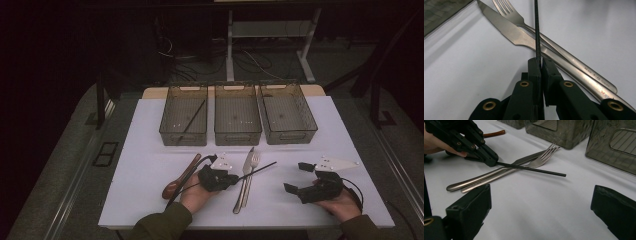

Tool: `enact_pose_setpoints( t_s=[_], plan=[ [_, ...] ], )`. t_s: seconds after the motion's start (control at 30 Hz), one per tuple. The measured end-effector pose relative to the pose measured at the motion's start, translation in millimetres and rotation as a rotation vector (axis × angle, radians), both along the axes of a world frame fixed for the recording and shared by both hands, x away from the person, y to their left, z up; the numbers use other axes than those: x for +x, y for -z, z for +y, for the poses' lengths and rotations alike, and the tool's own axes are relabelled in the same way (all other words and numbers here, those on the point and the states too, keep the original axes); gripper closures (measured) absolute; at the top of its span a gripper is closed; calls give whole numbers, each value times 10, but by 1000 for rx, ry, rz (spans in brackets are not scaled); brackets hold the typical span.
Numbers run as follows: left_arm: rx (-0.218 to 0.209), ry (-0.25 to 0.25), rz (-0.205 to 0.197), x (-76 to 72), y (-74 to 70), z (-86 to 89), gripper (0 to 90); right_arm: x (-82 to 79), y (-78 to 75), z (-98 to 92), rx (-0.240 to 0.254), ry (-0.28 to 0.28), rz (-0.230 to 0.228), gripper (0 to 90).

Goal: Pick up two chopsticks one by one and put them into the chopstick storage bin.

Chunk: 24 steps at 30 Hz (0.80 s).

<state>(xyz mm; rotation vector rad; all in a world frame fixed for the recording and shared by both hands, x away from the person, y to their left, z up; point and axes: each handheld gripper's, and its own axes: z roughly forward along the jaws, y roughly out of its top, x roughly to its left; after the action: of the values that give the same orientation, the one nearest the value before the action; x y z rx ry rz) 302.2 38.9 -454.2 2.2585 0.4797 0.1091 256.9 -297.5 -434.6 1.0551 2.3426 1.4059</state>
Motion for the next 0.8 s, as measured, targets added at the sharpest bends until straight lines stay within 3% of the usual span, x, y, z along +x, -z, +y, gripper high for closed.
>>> enact_pose_setpoints(
  t_s=[0.33, 0.8],
  plan=[
    [10, 10, 4, -1, -53, 15, 849, -2, -2, 6, 4, -2, -5, 27],
    [-60, 19, 18, -13, -193, 108, 849, 22, 30, 60, -12, -5, 11, 27]
  ],
)
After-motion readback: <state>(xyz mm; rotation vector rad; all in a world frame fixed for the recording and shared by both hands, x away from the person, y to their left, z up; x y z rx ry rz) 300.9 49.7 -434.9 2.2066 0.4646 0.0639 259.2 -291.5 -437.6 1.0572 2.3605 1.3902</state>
